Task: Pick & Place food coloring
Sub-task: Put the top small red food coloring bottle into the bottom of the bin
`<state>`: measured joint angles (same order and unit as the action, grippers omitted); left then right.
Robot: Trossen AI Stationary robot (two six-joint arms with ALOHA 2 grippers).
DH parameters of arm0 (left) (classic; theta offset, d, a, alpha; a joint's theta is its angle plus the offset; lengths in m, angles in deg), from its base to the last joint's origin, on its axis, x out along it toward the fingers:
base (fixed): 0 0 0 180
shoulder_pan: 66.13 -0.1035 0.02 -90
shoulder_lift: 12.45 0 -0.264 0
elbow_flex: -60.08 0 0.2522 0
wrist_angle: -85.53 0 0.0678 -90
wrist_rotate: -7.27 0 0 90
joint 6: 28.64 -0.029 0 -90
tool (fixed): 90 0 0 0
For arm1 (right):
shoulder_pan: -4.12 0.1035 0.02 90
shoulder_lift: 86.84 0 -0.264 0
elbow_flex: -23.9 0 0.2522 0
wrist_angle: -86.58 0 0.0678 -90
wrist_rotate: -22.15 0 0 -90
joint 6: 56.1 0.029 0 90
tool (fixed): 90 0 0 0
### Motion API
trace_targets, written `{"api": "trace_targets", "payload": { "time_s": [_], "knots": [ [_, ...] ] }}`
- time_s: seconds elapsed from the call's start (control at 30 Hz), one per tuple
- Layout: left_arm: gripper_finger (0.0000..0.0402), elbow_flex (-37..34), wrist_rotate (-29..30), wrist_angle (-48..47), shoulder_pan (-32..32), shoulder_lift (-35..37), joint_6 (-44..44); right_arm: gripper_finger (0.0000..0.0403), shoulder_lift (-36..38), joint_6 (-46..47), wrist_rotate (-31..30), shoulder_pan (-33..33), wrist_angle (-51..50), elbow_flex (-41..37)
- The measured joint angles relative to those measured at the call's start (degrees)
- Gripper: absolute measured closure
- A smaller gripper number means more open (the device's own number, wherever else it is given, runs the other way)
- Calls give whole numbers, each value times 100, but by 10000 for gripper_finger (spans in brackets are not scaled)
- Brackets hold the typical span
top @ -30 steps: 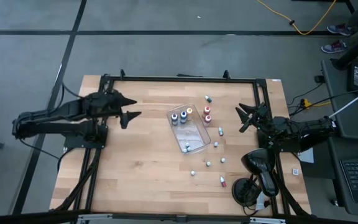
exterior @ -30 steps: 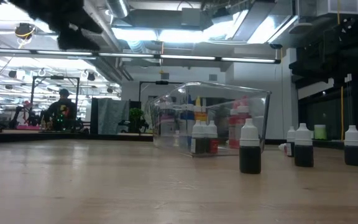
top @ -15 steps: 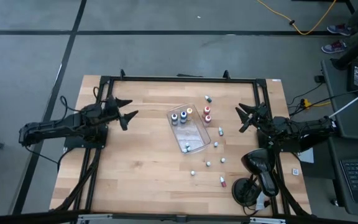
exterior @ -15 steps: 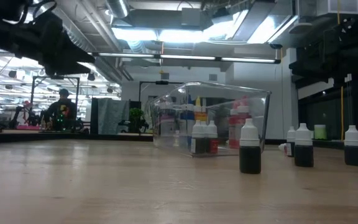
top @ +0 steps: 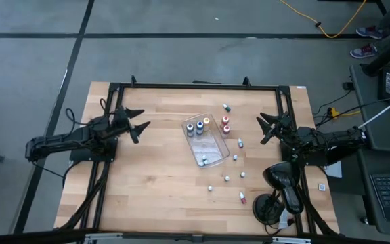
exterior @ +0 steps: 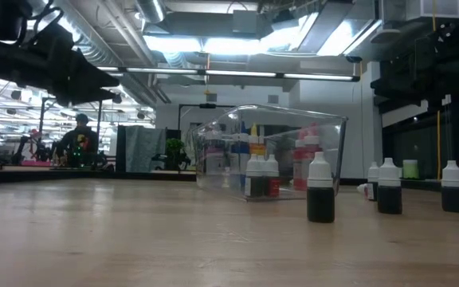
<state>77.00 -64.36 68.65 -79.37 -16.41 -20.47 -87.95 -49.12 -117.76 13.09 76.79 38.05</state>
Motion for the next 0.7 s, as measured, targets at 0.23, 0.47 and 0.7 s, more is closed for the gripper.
{"api": "trace_targets", "payload": {
  "time_s": [0.23, 0.47, 0.7],
  "knots": [
    [82, -109, 195, 207, -1, 275, -491, 260, -1, 0, 1, 0, -1, 0],
    [82, -153, 167, 341, 0, 285, -492, 260, -1, 2, 0, 0, 0, -2],
    [82, -153, 162, 340, 0, 285, -492, 260, 0, 2, 0, -1, 0, -1]
  ]
}}
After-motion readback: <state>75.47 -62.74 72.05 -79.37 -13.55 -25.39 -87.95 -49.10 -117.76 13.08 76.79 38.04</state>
